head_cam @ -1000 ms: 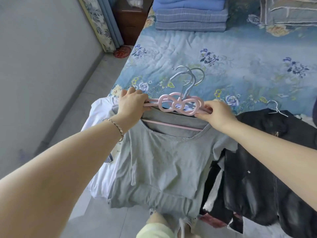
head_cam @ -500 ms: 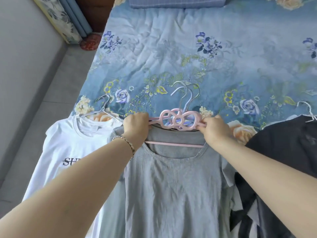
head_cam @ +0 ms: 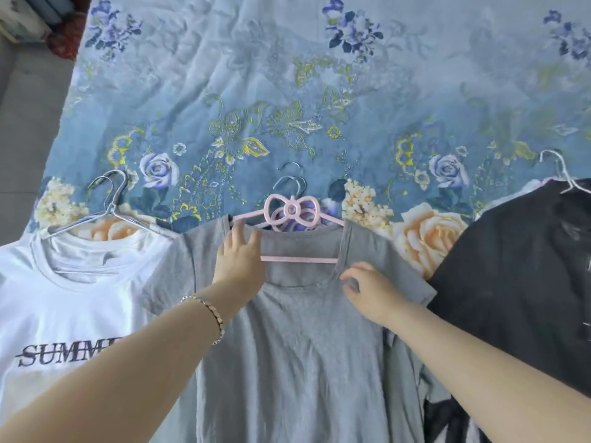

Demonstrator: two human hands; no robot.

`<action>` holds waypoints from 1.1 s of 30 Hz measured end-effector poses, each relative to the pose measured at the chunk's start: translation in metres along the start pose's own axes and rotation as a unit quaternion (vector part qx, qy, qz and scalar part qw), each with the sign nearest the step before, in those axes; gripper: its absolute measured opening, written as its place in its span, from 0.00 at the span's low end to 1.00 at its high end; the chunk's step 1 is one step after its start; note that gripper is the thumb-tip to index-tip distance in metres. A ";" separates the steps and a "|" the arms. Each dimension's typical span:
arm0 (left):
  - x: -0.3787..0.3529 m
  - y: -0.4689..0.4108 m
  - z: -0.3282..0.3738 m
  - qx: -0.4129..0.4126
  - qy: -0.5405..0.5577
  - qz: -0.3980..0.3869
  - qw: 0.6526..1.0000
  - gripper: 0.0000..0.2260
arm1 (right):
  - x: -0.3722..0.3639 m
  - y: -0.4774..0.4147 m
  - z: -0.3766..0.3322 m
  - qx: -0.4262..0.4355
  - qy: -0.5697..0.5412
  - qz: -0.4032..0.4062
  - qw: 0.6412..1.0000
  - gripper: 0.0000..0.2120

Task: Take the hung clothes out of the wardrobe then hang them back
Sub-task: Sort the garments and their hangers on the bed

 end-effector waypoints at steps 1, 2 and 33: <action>0.003 0.004 0.015 -0.016 -0.006 -0.019 1.000 0.23 | 0.005 0.010 0.006 -0.006 -0.007 -0.002 1.000 0.13; 0.005 0.008 0.031 -0.026 -0.006 -0.041 0.999 0.20 | 0.011 0.020 0.011 -0.014 -0.013 -0.007 1.000 0.13; -0.091 0.054 0.527 0.002 0.050 -0.050 0.997 0.12 | 0.296 0.070 0.487 -0.122 0.049 0.162 0.978 0.21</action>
Point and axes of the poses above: each hand's wrist, its own y-axis away from the middle knuckle, its own x-axis out of the back of the hand, z = x × y, the point moved 2 cm from there along -y, towards the middle knuckle, and after that the axes turned 2 degrees about z, right-handed, at the moved point
